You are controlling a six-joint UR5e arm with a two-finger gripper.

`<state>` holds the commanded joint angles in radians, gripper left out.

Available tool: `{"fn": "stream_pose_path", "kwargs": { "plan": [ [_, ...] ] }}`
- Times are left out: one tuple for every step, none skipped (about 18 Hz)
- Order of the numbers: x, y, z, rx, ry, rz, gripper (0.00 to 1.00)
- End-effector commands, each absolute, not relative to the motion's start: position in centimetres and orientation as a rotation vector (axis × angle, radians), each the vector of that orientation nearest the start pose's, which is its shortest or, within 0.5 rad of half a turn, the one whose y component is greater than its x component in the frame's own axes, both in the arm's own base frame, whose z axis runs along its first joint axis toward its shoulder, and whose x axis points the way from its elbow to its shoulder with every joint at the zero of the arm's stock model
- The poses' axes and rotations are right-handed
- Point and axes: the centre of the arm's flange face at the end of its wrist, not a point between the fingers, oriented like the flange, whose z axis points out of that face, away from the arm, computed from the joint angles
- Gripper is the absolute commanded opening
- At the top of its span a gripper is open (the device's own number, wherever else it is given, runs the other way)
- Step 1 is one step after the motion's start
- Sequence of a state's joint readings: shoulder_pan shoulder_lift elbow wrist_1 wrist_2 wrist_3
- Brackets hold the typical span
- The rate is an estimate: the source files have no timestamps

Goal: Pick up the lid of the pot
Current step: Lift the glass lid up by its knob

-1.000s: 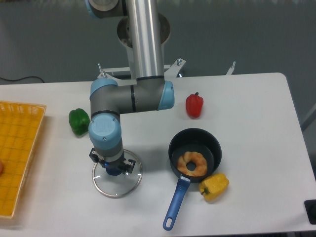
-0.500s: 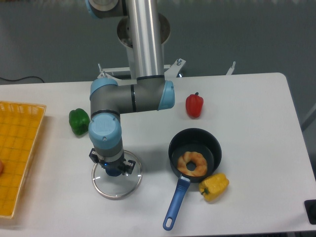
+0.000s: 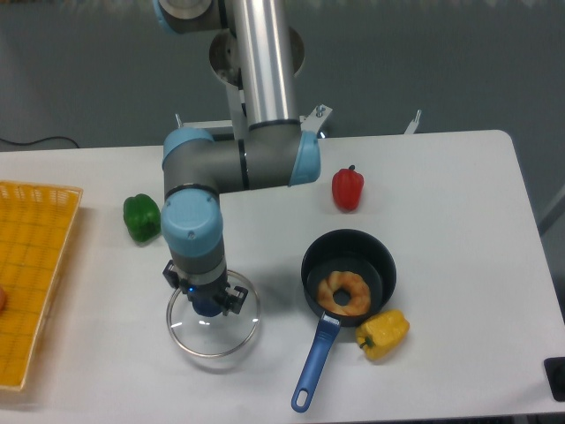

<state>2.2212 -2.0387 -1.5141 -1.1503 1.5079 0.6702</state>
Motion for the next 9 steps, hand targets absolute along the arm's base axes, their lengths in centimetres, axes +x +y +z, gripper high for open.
{"fn": "stream_pose_path", "kwargs": {
  "plan": [
    [-29.1,59.9,28.9,-3.101,0.036,-0.073,0.53],
    [-29.5,59.5,29.5,-3.104,0.045,-0.073,0.53],
    [-30.0,59.0,30.0,-3.105,0.066,-0.075,0.52],
    [-30.7,58.2,30.8,-3.106,0.088,-0.076,0.52],
    [-31.4,57.6,31.5,-3.113,0.113,-0.087,0.53],
    [-31.9,57.0,31.9,-3.126,0.147,-0.109,0.52],
    [-32.6,56.5,32.7,-3.128,0.178,-0.114,0.52],
    [-33.4,56.0,33.3,-3.130,0.197,-0.121,0.52],
    [-34.4,55.3,34.0,-3.126,0.197,-0.117,0.52]
  ]
}}
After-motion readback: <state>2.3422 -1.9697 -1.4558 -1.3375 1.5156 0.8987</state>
